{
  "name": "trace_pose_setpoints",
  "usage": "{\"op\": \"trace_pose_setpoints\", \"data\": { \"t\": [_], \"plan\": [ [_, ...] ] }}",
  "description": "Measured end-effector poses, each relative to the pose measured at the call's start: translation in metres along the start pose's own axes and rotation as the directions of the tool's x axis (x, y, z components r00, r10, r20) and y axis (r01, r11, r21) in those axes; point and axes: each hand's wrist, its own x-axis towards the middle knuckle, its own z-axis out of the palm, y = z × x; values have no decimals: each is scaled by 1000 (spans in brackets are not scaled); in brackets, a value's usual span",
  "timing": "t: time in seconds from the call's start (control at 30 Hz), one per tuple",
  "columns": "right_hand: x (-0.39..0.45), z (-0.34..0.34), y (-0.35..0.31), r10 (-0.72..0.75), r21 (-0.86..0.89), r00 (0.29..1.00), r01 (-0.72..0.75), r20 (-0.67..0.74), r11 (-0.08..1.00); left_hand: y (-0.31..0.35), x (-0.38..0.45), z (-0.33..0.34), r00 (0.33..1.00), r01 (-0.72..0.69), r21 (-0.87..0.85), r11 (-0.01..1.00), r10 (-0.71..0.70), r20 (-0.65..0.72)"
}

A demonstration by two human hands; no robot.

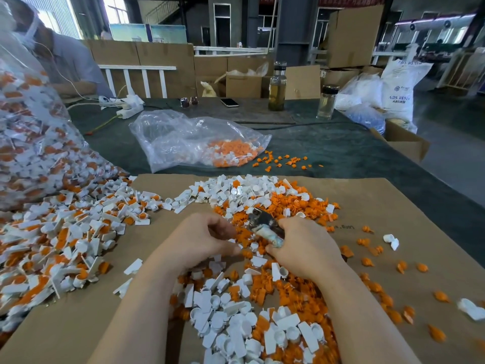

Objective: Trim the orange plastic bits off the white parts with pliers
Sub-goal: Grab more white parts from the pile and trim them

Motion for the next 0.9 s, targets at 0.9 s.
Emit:
{"op": "trace_pose_setpoints", "data": {
  "t": [0.9],
  "plan": [
    [-1,-6,-11,84,546,944,109,-318,831,32,-5,23,946,-94,-633,769,-129,-297]
  ]
}}
